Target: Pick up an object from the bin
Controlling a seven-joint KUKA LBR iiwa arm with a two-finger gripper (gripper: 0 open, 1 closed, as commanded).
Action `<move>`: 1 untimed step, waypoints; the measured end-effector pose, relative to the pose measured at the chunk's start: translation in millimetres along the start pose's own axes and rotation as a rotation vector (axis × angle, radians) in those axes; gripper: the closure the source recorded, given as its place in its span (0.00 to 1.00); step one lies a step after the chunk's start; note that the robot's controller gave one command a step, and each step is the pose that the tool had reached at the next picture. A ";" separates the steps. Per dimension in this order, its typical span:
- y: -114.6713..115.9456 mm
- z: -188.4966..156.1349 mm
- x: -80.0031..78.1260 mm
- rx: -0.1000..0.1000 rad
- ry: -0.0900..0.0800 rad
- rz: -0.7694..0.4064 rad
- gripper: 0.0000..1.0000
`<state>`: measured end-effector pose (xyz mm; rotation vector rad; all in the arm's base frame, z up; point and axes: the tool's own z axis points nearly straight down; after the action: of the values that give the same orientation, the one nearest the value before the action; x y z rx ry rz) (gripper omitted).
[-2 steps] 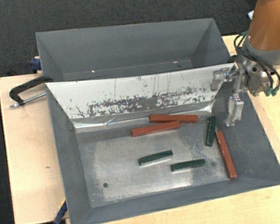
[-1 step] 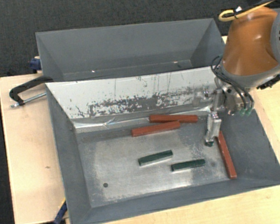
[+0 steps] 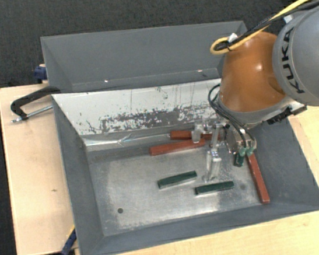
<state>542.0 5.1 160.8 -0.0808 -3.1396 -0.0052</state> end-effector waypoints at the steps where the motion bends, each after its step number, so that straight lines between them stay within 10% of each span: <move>1: -25.6 1.8 8.1 0.003 -0.001 -0.066 0.00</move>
Offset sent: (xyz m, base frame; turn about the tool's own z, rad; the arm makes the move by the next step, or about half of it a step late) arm -0.0416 -0.0242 -0.0908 -0.0208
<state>532.6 -20.1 159.0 0.0224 -3.1418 0.0000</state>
